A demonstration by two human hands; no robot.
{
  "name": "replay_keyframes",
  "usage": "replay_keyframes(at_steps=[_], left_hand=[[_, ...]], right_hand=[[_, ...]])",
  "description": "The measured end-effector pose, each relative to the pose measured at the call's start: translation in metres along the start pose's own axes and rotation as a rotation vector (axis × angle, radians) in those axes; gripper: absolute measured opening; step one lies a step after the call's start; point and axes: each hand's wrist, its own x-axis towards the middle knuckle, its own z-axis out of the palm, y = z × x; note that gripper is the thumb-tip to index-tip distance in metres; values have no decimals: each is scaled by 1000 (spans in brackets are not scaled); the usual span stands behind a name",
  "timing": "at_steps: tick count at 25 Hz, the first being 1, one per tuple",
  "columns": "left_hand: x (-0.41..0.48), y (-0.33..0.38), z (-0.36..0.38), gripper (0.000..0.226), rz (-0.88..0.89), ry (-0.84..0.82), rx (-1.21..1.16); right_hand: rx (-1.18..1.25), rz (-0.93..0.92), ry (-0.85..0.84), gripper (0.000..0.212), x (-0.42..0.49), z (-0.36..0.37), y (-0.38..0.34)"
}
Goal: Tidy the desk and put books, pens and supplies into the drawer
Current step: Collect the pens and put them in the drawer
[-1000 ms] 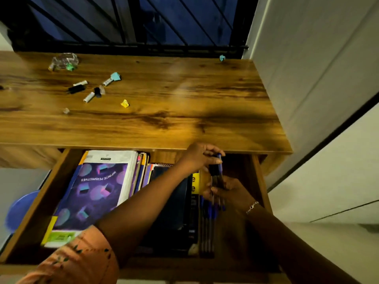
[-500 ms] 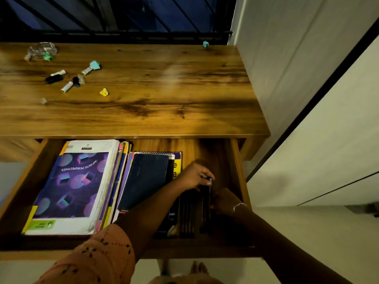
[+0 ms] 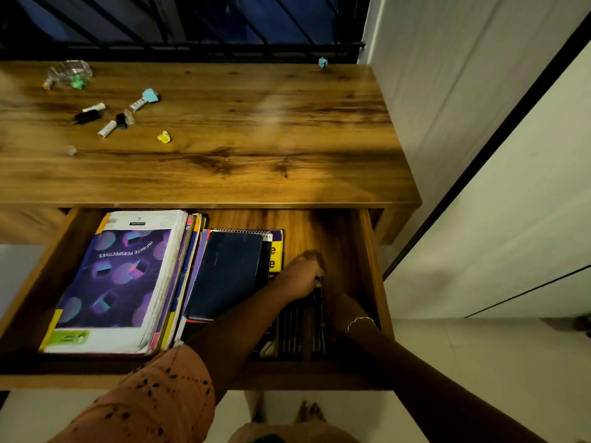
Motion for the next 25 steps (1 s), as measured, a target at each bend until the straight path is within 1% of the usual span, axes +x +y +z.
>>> replay_keyframes(at_steps=[2,3,6,10,13,16,18,22,23,25], left_hand=[[-1,0,3,31,6,24,57],[-2,-1,4,33,29,46,85],[-9,-6,5,46,144,134,152],[-25,-17,5,48,178,199,143],[-31,-25,8,47,202,212,176],[-39,-27,12,45,233,185,226],[-45,-29,13,44,256,173,242],[-57,-32,15,47,272,198,223],[-61,-34,15,48,287,207,232],[-69,-38,12,48,319,246,242]], right_hand=[[-21,-15,-18,29,3,2,0],[-31,-26,-1,29,3,3,0],[-19,-34,21,32,4,6,1],[67,3,91,38,3,5,2],[43,19,88,44,2,7,6],[57,46,128,51,0,9,5],[24,71,133,49,-1,10,1],[-45,100,143,39,-14,8,-15],[-43,106,156,39,-17,7,-18],[-55,109,234,36,-26,7,-24]])
